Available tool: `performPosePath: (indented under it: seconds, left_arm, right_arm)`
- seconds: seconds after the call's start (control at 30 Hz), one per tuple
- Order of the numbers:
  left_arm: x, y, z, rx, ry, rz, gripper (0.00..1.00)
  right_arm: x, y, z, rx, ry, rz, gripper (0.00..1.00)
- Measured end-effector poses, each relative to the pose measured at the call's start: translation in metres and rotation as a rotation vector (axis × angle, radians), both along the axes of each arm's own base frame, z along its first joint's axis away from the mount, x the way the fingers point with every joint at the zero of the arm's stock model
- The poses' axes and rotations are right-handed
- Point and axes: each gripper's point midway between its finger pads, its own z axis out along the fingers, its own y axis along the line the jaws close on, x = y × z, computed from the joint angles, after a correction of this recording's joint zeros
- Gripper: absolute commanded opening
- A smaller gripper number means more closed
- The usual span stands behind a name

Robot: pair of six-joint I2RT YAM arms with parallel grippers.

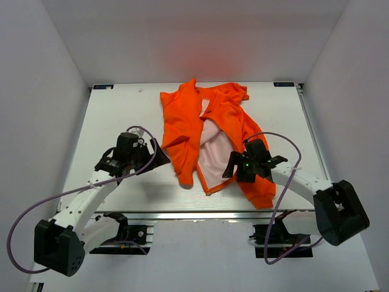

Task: Zip up the jacket

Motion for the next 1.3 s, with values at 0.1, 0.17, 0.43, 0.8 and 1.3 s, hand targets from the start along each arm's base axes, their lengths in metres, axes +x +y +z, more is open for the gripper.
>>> performPosePath:
  seconds: [0.1, 0.17, 0.43, 0.8, 1.3]
  left_arm:
    - [-0.002, 0.002, 0.012, -0.012, -0.039, 0.012, 0.98]
    - [-0.002, 0.003, 0.016, -0.015, -0.054, 0.018, 0.98]
    - [0.0, 0.006, 0.007, 0.005, -0.026, 0.035, 0.98]
    - [0.014, 0.003, 0.013, 0.023, -0.03, 0.028, 0.98]
    - [-0.008, 0.026, 0.014, 0.102, -0.005, 0.077, 0.98]
  right_arm:
    - [-0.002, 0.007, -0.016, 0.01, 0.043, -0.026, 0.71]
    - [0.002, 0.011, -0.021, 0.016, 0.052, -0.045, 0.58]
    - [0.017, 0.004, -0.012, -0.038, 0.021, -0.152, 0.0]
    - [0.073, -0.036, 0.153, -0.319, -0.232, -0.204, 0.0]
    - [0.022, 0.16, 0.012, -0.617, -0.007, 0.508, 0.59]
